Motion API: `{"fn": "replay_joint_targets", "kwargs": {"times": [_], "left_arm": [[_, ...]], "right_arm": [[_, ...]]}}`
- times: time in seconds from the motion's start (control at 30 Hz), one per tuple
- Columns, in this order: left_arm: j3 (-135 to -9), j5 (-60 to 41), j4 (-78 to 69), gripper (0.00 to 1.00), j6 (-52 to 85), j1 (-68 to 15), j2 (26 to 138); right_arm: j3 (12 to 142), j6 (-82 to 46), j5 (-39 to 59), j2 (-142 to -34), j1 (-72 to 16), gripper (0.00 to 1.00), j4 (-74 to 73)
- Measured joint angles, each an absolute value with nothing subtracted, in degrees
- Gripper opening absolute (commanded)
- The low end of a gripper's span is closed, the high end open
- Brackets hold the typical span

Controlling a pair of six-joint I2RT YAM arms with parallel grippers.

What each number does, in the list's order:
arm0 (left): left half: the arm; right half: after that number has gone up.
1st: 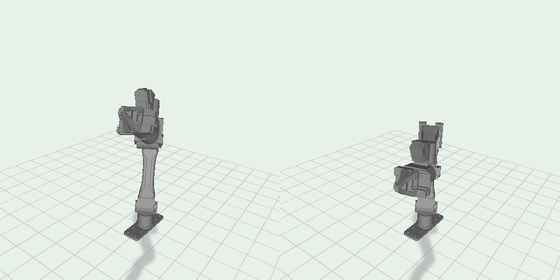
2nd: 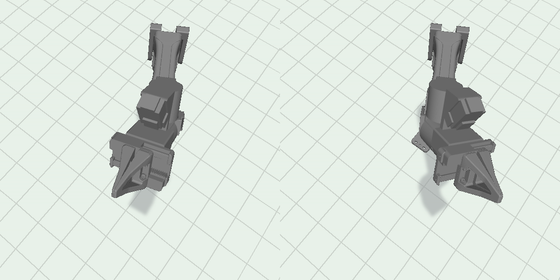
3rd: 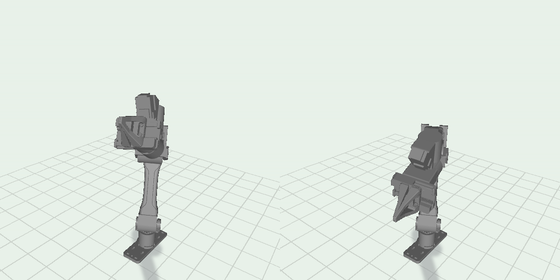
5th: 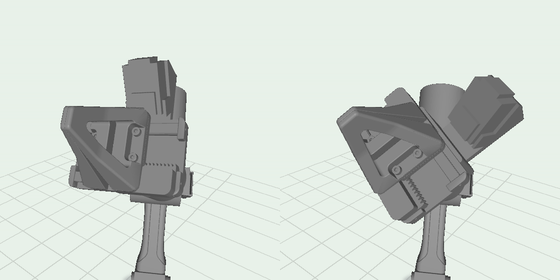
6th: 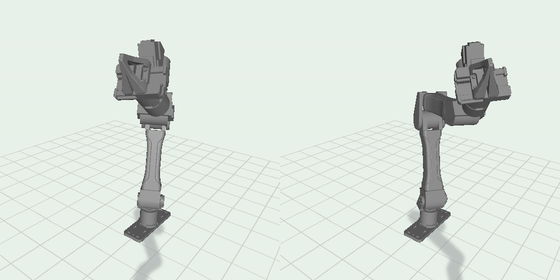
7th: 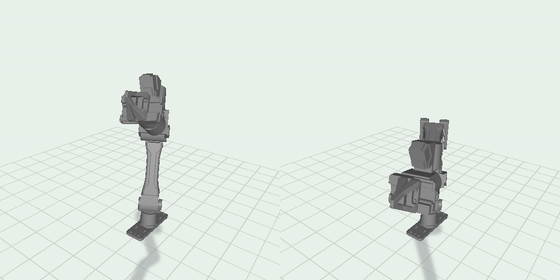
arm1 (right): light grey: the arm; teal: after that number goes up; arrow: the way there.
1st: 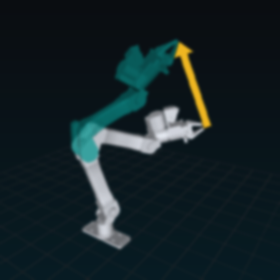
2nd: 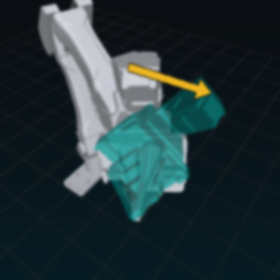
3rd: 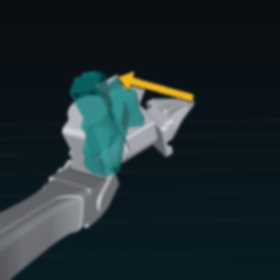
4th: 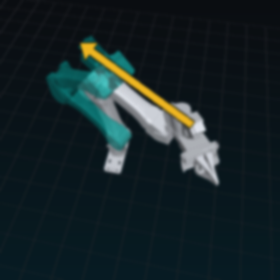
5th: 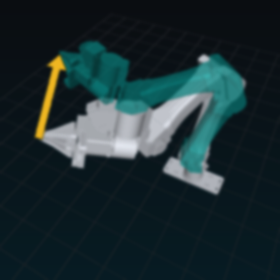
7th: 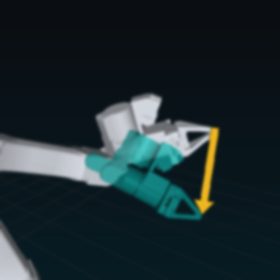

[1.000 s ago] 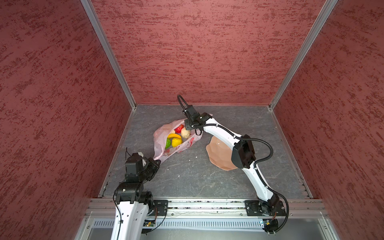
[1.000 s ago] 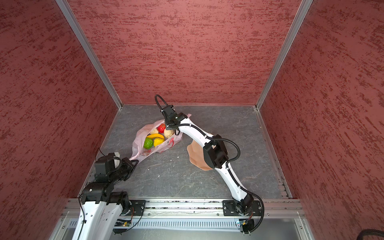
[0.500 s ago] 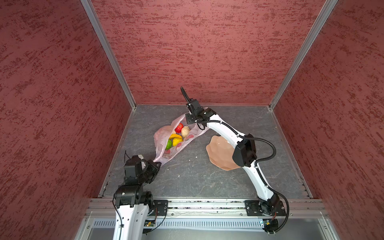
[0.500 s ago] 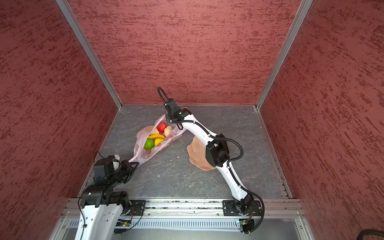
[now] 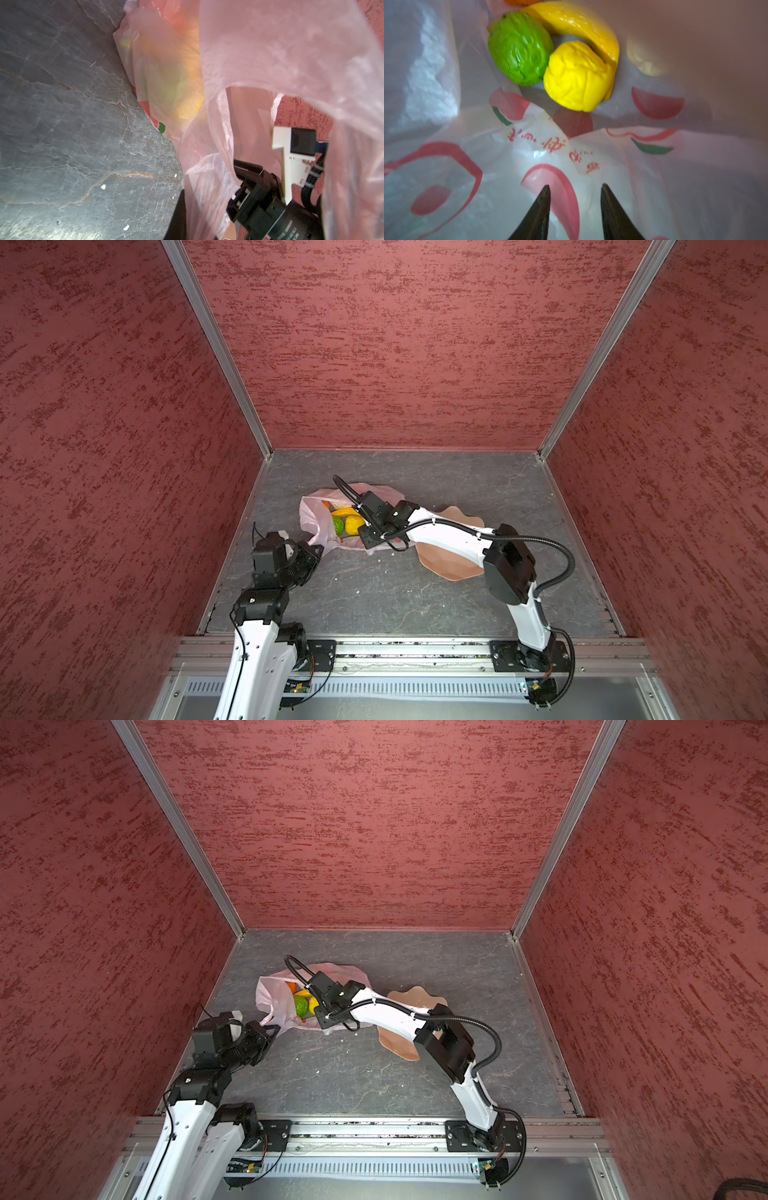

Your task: Take the fake fruits out of the plastic bag

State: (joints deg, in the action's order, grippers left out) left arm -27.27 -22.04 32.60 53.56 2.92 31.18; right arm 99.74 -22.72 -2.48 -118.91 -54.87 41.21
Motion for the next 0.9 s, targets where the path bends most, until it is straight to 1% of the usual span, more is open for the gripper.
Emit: {"fn": "replay_joint_targets", "kwargs": {"times": [0.2,0.37,0.5,0.6,0.7,0.8,0.83,0.87,0.9], "left_arm": [[-23.81,-20.88,30.87,0.09,53.54,0.69,31.29],[-19.94,-20.45,31.35,0.08,53.54,0.51,31.94],[-18.5,-20.29,31.81,0.08,53.54,0.32,31.92],[-18.04,-20.27,31.86,0.08,53.56,0.14,31.92],[-17.89,-20.27,31.9,0.08,53.56,-0.51,31.86],[-17.89,-20.27,31.94,0.08,53.56,-1.08,31.33],[-17.89,-20.27,31.92,0.08,53.56,-1.19,30.98],[-17.87,-20.27,31.94,0.08,53.56,-1.28,30.61],[-17.82,-20.27,31.94,0.08,53.56,-1.32,30.22]], "right_arm": [[89.86,-25.28,-1.54,-115.35,-54.85,0.42,37.91],[88.47,-26.15,-1.72,-115.35,-54.76,0.5,36.67],[91.61,-26.17,-2.68,-115.44,-54.76,0.57,35.42],[96.4,-26.61,-3.7,-116.81,-54.76,0.63,34.52],[102.43,-27.29,-4.78,-120.22,-54.76,0.69,33.76],[107.57,-28.32,-5.65,-124.55,-54.65,0.71,33.8],[109.43,-28.75,-5.8,-126.28,-54.57,0.74,34.11],[111.2,-29.06,-5.91,-127.87,-54.52,0.82,34.37],[113.03,-29.47,-6.0,-129.67,-54.46,0.85,34.54]]}}
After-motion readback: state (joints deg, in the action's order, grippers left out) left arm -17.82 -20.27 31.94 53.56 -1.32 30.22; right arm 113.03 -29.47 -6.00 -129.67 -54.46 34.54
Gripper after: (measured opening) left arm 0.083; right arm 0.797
